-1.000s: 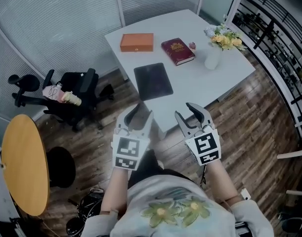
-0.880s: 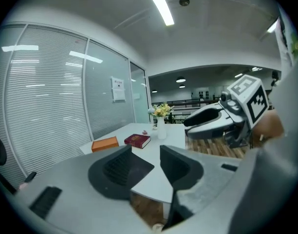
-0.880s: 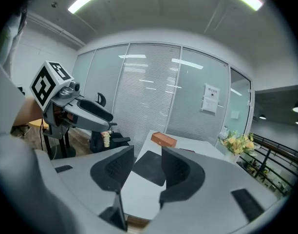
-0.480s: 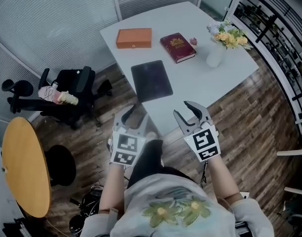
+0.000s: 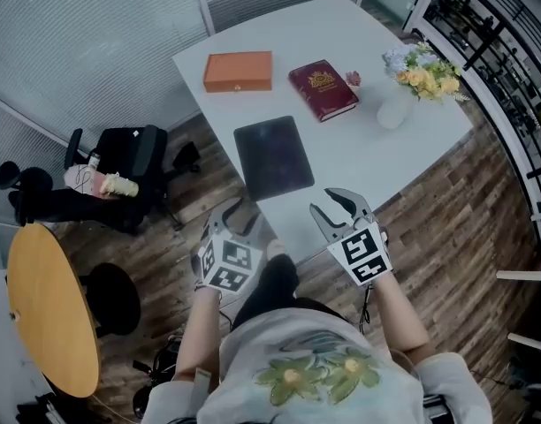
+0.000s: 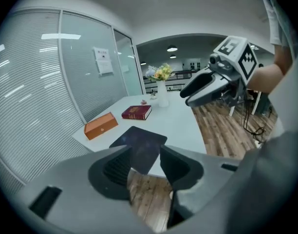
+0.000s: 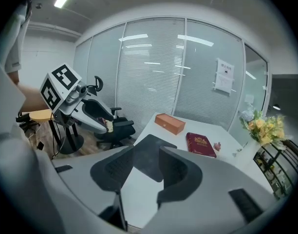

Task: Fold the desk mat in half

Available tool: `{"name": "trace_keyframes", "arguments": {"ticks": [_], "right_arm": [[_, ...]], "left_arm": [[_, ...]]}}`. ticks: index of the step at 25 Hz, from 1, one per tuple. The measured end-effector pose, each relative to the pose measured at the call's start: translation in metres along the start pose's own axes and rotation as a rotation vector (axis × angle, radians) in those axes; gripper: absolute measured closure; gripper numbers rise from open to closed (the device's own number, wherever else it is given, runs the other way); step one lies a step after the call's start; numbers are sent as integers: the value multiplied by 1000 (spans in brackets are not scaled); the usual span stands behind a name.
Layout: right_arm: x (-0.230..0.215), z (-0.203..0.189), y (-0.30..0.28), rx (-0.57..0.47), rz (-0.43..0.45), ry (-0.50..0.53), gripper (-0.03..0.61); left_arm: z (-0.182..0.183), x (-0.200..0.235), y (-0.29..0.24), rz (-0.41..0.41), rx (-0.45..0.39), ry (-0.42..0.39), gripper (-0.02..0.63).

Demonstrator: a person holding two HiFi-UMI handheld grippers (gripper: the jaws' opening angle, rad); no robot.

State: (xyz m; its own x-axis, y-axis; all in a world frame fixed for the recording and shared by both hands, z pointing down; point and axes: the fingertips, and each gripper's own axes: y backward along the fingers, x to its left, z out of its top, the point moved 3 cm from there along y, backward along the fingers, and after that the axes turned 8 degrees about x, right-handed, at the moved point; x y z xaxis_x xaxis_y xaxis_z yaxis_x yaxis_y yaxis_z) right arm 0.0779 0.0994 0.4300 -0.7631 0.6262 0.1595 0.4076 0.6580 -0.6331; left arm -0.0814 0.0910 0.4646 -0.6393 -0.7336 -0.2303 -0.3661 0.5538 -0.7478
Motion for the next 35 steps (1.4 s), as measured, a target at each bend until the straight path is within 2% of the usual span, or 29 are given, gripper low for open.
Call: {"name": "trace_keyframes", "arguments": {"ticks": [8, 15, 20, 26, 28, 33, 35], "right_arm": [[-13, -22, -48, 146, 46, 25, 408], [-18, -42, -89, 259, 86, 51, 408], [-18, -61, -115, 349, 122, 79, 408], [-23, -73, -138, 409, 144, 77, 408], [-25, -78, -145, 424, 148, 83, 408], [-26, -95, -165, 481, 156, 114, 408], [-26, -98, -169, 501, 158, 123, 408]], "left_arm": [[-18, 16, -45, -43, 127, -84, 451], [-43, 20, -89, -86, 223, -109, 451], [-64, 15, -118, -119, 304, -170, 451], [-85, 10, -150, -145, 373, -237, 451], [-90, 10, -159, -142, 389, -284, 453], [-103, 8, -177, -100, 444, -531, 453], [-106, 6, -183, -102, 449, -587, 453]]}}
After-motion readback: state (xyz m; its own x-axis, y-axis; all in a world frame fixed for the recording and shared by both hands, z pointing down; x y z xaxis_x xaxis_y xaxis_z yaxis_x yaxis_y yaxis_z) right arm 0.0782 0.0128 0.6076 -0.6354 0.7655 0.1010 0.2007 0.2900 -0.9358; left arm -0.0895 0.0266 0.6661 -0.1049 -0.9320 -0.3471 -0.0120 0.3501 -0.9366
